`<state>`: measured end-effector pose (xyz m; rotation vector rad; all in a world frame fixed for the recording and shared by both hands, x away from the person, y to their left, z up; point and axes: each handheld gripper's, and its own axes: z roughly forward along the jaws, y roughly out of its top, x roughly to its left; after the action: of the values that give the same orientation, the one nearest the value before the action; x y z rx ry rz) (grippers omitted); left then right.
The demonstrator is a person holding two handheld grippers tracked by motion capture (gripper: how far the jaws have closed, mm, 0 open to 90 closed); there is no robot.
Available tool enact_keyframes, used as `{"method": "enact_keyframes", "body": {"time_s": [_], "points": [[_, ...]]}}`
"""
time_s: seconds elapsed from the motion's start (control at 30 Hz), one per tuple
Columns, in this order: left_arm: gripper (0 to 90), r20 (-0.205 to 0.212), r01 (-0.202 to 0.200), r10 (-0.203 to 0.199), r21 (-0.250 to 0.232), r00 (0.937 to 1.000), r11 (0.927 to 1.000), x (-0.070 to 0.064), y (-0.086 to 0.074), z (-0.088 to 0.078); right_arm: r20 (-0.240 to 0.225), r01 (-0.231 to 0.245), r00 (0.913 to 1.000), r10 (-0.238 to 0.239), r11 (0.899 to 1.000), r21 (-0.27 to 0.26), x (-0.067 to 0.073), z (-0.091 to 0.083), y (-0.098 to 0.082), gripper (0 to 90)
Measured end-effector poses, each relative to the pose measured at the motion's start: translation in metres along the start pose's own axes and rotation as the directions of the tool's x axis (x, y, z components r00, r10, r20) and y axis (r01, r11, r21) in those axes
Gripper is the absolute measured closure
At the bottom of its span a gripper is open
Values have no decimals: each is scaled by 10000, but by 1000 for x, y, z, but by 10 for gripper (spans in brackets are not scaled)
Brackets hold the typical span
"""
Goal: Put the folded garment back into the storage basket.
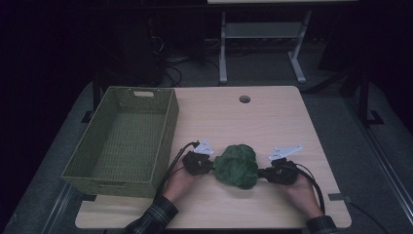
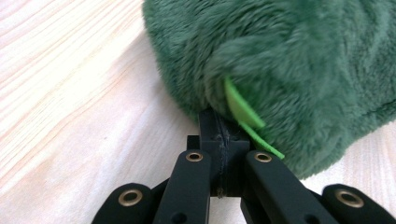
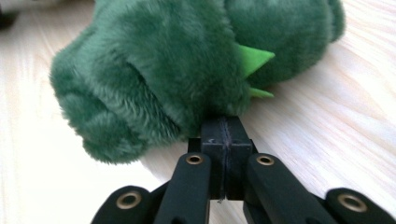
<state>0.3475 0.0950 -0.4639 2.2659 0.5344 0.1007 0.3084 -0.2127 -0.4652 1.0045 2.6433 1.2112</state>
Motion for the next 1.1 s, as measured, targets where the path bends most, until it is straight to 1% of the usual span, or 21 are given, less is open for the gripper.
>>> {"method": "enact_keyframes", "body": {"time_s": [0.13, 0.17, 0.2, 0.23, 0.27, 0.3, 0.33, 0.37, 0.4, 0.43, 0.47, 0.53, 0.63, 0.67, 0.73, 0.77, 0.8, 0.87, 0.9, 0.97, 1.1], "points": [[895, -29, 60, -61, -73, 10000, 10000, 1, -1, -4, 325, -139, 9994, 153, 9990, -431, -3, -7, -4, 806], [883, -40, 68, -68, -20, 10000, 10000, 2, -2, -8, 751, -285, 9966, 330, 9978, -605, -7, -10, -9, 716], [871, -40, 68, -68, -20, 10000, 10000, 2, -2, -8, 751, -285, 9966, 330, 9978, -605, -7, -10, -9, 716], [871, -46, 72, -72, 18, 10000, 10000, 1, -2, -9, 1011, -448, 9936, 504, 9974, -567, -9, -12, -12, 668], [850, -69, 6, -5, 56, 10000, 10000, 0, -3, -13, 1594, -576, 9850, 654, 9969, -526, -14, -15, -18, 557], [836, -69, 6, -5, 56, 10000, 10000, 0, -3, -13, 1594, -576, 9850, 654, 9969, -526, -14, -15, -18, 557], [836, -80, -43, 44, 163, 10000, 9999, -1, -2, -15, 1838, -649, 9800, 763, 9956, -670, -15, -17, -21, 513], [797, -179, -18, 21, 195, 9998, 9998, -5, -1, -19, 2419, -549, 9674, 743, 9948, -861, -18, -22, -27, 451], [773, -179, -18, 21, 195, 9998, 9998, -5, -1, -19, 2419, -549, 9674, 743, 9948, -861, -18, -22, -27, 451], [773, -158, -12, 16, 246, 9999, 9997, -6, -1, -22, 2663, -621, 9603, 833, 9943, -869, -20, -23, -29, 416], [720, -227, -139, 148, 399, 9996, 9991, -9, 0, -28, 3015, -693, 9489, 937, 9935, -905, -25, -25, -35, 385], [655, -300, -47, 61, 449, 9995, 9990, -12, 1, -32, 3314, -825, 9374, 1069, 9928, -869, -30, -27, -39, 332], [548, -432, -174, 199, 570, 9989, 9982, -13, 2, -37, 3432, -923, 9317, 1190, 9914, -930, -34, -29, -41, 294], [548, -452, -287, 313, 584, 9985, 9979, -15, 5, -40, 3488, -970, 9289, 1244, 9907, -951, -35, -29, -42, 257], [449, -457, -377, 404, 586, 9981, 9976, -15, 6, -42, 3519, -977, 9279, 1231, 9912, -889, -37, -29, -43, 185], [449, -456, -400, 425, 529, 9981, 9978, -17, 8, -42, 3519, -977, 9279, 1231, 9912, -889, -37, -29, -43, 185], [374, -423, -580, 599, 462, 9973, 9972, -20, 13, -43, 3528, -1004, 9275, 1238, 9914, -841, -38, -29, -43, 169], [309, -394, -679, 698, 467, 9968, 9966, -22, 15, -43, 3532, -1006, 9273, 1239, 9914, -837, -38, -30, -43, 168], [268, -398, -895, 916, 537, 9950, 9945, -25, 20, -41, 3532, -1011, 9272, 1244, 9914, -837, -38, -30, -43, 169], [222, -367, -949, 967, 498, 9946, 9942, -27, 22, -39, 3535, -1009, 9271, 1243, 9914, -838, -38, -30, -43, 169], [174, -63, -1664, 1676, 884, 9858, 9821, -30, 37, -34, 3578, -1075, 9245, 1318, 9904, -870, -39, -30, -43, 170]]}}
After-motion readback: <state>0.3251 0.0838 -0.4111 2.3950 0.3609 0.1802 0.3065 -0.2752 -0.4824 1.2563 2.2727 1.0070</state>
